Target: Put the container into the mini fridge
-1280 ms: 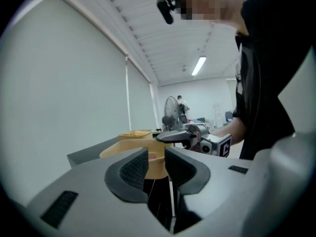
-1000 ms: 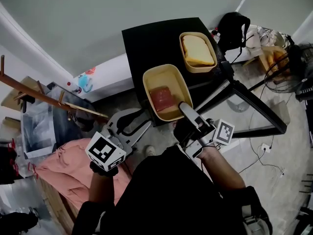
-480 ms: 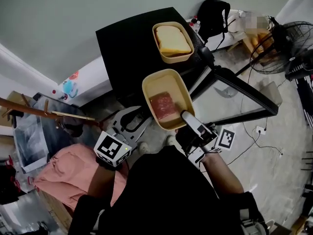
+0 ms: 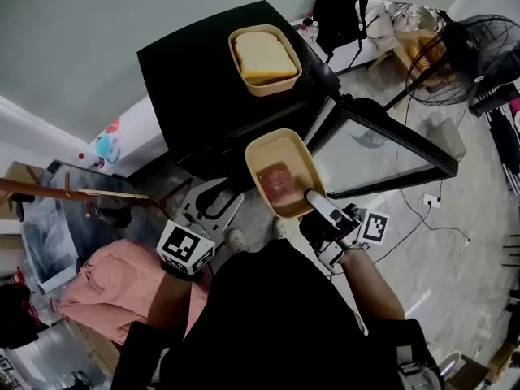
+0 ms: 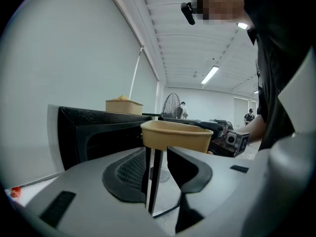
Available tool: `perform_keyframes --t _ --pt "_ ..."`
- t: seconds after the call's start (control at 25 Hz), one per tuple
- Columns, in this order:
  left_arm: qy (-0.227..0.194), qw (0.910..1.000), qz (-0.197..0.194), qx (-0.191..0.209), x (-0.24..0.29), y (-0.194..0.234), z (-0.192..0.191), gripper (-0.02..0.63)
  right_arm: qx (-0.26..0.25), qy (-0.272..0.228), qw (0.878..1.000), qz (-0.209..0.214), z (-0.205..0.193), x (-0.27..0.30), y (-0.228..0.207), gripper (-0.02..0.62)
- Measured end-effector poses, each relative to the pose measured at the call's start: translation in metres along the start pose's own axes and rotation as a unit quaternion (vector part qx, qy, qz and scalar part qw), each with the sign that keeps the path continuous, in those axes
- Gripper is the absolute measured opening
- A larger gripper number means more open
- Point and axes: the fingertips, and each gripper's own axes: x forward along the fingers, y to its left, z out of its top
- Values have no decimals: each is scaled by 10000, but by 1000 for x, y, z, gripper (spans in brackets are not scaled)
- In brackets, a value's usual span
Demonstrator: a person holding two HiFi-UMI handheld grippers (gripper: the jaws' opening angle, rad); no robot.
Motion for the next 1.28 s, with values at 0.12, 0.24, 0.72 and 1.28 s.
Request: perform_keyframes --t 0.12,0.24,0.72,1.28 --pt "-88 9999 118 -30 -1 0 -2 146 0 30 9998 -194 3 -1 -24 221" --pt "-105 9994 310 -59 -8 2 -3 146 136 62 9994 -321 3 8 -49 221" --pt "-25 9956 931 -73 -35 10 -6 146 279 393 9981 -378 5 61 -97 221" --pt "24 9818 1865 -368 -93 15 -19 146 546 377 9964 -518 4 110 -132 221"
